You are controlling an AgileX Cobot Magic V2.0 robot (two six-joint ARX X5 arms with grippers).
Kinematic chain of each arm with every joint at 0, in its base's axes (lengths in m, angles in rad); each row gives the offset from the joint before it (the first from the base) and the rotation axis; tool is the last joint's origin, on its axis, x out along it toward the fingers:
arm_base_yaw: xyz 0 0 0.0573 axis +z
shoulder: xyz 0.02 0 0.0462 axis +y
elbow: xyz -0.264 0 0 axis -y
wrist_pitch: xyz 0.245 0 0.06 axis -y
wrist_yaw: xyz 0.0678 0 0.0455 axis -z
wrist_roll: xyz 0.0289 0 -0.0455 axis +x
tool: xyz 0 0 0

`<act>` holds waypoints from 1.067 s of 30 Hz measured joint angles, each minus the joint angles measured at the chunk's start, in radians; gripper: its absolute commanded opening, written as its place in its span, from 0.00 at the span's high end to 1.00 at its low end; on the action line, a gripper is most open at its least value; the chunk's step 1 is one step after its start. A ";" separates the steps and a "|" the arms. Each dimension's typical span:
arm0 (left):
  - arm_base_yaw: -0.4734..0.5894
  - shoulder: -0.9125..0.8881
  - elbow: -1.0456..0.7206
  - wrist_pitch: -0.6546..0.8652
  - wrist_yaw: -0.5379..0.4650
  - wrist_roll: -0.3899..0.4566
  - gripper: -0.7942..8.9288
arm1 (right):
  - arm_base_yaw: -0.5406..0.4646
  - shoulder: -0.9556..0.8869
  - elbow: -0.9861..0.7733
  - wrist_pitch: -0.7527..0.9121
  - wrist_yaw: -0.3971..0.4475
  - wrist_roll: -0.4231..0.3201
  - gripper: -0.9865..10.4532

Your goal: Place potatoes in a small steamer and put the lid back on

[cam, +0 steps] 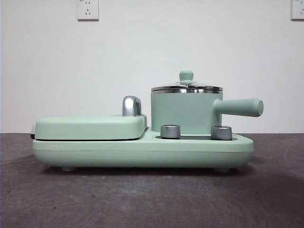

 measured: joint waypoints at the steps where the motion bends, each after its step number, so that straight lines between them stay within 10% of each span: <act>1: 0.000 0.000 0.000 0.000 0.000 0.000 0.89 | -0.001 0.000 -0.004 0.000 0.002 -0.001 0.90; 32: 0.000 0.000 0.000 0.000 0.000 0.000 0.89 | -0.020 0.000 -0.023 0.005 0.023 -0.031 0.90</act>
